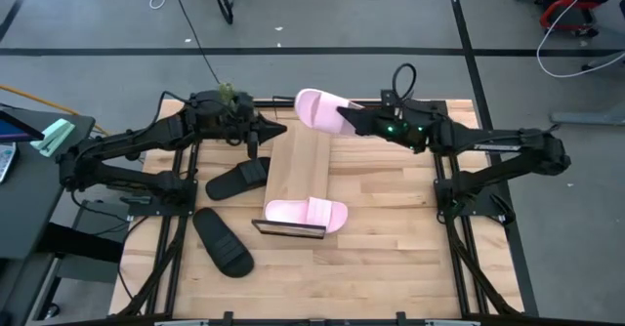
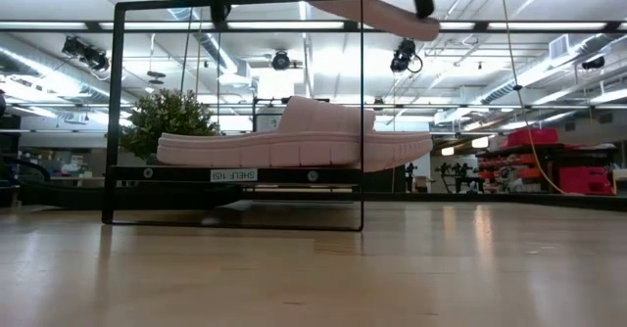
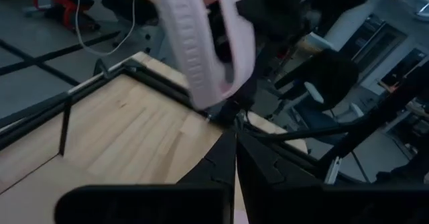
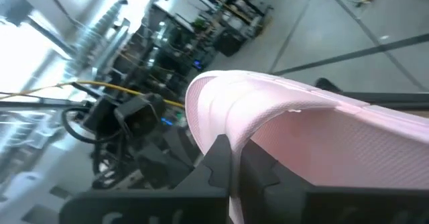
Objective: Pick and place slides into the shelf
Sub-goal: Put the pink slide on the shelf
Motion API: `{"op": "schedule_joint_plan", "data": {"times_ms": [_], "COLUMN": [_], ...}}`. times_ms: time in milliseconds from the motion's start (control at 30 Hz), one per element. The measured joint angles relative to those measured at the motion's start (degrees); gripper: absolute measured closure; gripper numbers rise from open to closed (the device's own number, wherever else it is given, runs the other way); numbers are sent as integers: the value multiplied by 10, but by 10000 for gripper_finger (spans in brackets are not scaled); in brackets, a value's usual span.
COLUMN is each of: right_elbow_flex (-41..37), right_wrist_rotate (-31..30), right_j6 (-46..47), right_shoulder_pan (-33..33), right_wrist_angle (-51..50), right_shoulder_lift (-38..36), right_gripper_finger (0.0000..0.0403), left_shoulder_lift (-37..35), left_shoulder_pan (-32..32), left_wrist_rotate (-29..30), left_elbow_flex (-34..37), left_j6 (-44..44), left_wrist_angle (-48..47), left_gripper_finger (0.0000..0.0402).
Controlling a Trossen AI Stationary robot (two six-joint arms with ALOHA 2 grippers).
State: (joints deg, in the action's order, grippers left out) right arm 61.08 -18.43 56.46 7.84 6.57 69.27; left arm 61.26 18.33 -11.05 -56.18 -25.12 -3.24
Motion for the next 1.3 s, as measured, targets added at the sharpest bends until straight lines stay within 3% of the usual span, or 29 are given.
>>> {"op": "schedule_joint_plan", "data": {"times_ms": [400, 767, 933, 1100, 1300], "right_elbow_flex": [0, 0, 0, 4, 54], "right_wrist_rotate": [23, -12, -54, -84, -66], "right_j6": [5, 23, 33, 40, 26], "right_shoulder_pan": [12, 15, 15, 15, 15], "right_wrist_angle": [100, 229, 351, 458, 475], "right_shoulder_lift": [38, 63, 84, 117, 167], "right_gripper_finger": [393, 393, 393, 393, 393], "left_shoulder_lift": [4, 38, 45, 53, 82], "left_shoulder_pan": [2, 5, 4, 4, 3], "left_wrist_rotate": [10, 20, 20, 56, 84], "left_elbow_flex": [0, 0, 0, 0, 0], "left_j6": [3, -1, 3, 3, 5], "left_wrist_angle": [92, 132, 163, 169, 231], "left_gripper_finger": [273, 176, 156, 150, 155]}}
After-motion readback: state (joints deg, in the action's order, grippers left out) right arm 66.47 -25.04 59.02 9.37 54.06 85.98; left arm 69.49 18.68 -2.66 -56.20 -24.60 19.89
